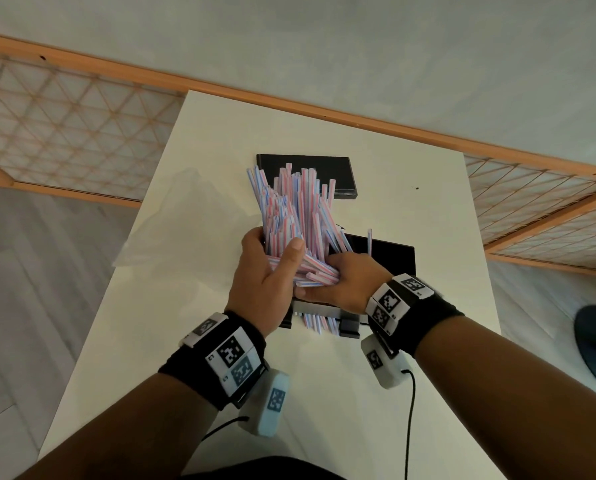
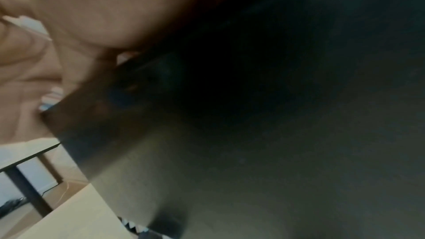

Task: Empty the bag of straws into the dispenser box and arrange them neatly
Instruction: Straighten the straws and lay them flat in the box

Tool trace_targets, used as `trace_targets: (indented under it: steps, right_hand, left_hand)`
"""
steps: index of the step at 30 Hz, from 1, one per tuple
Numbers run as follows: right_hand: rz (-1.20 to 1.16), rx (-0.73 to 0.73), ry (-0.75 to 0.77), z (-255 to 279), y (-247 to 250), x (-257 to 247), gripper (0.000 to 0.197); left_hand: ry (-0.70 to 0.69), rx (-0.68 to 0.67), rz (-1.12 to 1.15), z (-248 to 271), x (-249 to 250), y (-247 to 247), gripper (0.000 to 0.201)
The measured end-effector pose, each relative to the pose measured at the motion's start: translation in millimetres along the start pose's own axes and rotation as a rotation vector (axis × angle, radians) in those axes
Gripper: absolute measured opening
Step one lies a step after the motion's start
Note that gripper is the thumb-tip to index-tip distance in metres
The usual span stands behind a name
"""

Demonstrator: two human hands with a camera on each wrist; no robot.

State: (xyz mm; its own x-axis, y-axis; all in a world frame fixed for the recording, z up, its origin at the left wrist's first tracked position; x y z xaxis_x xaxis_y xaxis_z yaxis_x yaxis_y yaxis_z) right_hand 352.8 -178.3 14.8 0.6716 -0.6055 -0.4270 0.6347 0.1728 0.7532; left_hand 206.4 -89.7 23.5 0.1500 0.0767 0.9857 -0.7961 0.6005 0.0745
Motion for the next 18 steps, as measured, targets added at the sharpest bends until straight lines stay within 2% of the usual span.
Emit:
trace_targets:
  steps: [7, 13, 16, 18]
  right_hand:
    - [-0.195, -0.051, 0.01, -9.0, 1.1, 1.5, 0.065]
    - [-0.171, -0.181, 0.024, -9.3, -1.4, -8.0, 0.041]
    - [-0.218, -0.154, 0.056, -8.7, -1.0, -10.8, 0.027]
    - [-0.242, -0.11, 0.099, -7.1, 0.1, -12.8, 0.031]
  left_hand:
    - [-0.006, -0.033, 0.058, -0.7, 1.7, -0.8, 0.073]
    - [-0.021, -0.081, 0.067, -0.8, 1.9, -2.7, 0.075]
    - [-0.021, -0.084, 0.074, -1.7, 1.2, -3.7, 0.075]
    - [-0.01, -0.078, 0.088, -1.0, 2.4, -2.3, 0.072]
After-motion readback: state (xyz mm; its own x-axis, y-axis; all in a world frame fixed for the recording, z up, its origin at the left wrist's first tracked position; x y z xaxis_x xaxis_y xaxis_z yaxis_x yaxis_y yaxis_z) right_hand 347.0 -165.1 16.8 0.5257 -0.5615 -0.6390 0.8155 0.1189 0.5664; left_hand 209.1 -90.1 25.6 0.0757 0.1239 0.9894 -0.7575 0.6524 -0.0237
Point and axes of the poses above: each hand's wrist, its own z-axis away from the middle knuckle, its own y-axis out of the back of the hand, x = y × z, the point moved 4 cm from there along -z, towards the middle knuckle, and after that the axes turned 1 degree about -x, right-handed, at the moved point
